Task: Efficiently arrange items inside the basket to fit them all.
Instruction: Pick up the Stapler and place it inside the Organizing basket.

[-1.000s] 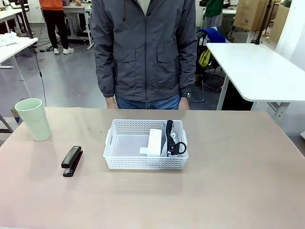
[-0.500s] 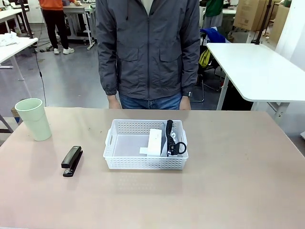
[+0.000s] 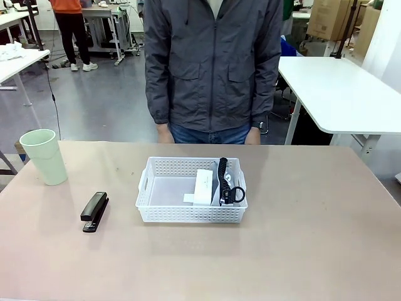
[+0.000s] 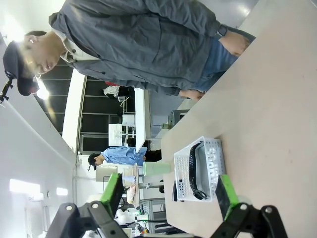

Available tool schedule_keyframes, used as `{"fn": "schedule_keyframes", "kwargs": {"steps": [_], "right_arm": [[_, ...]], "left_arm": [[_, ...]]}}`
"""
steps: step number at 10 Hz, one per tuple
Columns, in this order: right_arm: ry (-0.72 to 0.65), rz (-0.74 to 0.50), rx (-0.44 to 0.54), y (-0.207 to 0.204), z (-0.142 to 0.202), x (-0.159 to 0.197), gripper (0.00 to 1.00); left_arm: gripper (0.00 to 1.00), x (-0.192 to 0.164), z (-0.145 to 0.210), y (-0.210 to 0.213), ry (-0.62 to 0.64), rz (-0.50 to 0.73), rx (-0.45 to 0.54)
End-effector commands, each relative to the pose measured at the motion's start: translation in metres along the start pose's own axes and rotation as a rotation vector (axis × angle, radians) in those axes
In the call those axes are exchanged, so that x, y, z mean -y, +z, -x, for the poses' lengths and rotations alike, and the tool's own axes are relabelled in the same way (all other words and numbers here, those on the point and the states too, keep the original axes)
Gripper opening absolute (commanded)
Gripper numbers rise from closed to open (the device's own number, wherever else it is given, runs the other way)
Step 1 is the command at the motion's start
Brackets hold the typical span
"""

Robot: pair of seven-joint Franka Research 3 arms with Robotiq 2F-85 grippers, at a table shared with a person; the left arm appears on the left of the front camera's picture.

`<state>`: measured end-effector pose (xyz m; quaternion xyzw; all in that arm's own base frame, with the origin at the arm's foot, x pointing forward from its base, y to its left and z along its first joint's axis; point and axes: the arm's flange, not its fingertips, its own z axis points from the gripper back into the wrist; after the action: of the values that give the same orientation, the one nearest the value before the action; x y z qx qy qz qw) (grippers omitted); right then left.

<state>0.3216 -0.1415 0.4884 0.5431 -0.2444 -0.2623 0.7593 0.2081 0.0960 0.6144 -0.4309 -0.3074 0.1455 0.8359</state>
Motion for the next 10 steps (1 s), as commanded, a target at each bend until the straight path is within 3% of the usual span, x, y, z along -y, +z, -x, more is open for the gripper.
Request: {"fn": "schedule_keyframes", "kwargs": {"steps": [1, 4, 6, 9, 10], "right_arm": [[-0.02, -0.026, 0.005, 0.0, -0.001, -0.005, 1.0], [-0.02, -0.026, 0.005, 0.0, -0.001, -0.005, 1.0], [-0.02, -0.026, 0.005, 0.0, -0.001, -0.005, 1.0], [-0.02, -0.026, 0.005, 0.0, -0.001, -0.005, 1.0], [-0.02, -0.026, 0.005, 0.0, -0.001, -0.005, 1.0]], "left_arm": [[1.0, 0.026, -0.004, -0.045, -0.08, -0.209, -0.179], [1.0, 0.039, 0.016, -0.134, -0.254, -0.445, -0.428], [1.0, 0.023, 0.032, -0.181, -0.317, -0.611, -0.506], [1.0, -0.019, 0.069, -0.232, -0.45, -0.741, -0.519], [1.0, -0.03, 0.076, -0.242, -0.439, -0.768, -0.523]]}}
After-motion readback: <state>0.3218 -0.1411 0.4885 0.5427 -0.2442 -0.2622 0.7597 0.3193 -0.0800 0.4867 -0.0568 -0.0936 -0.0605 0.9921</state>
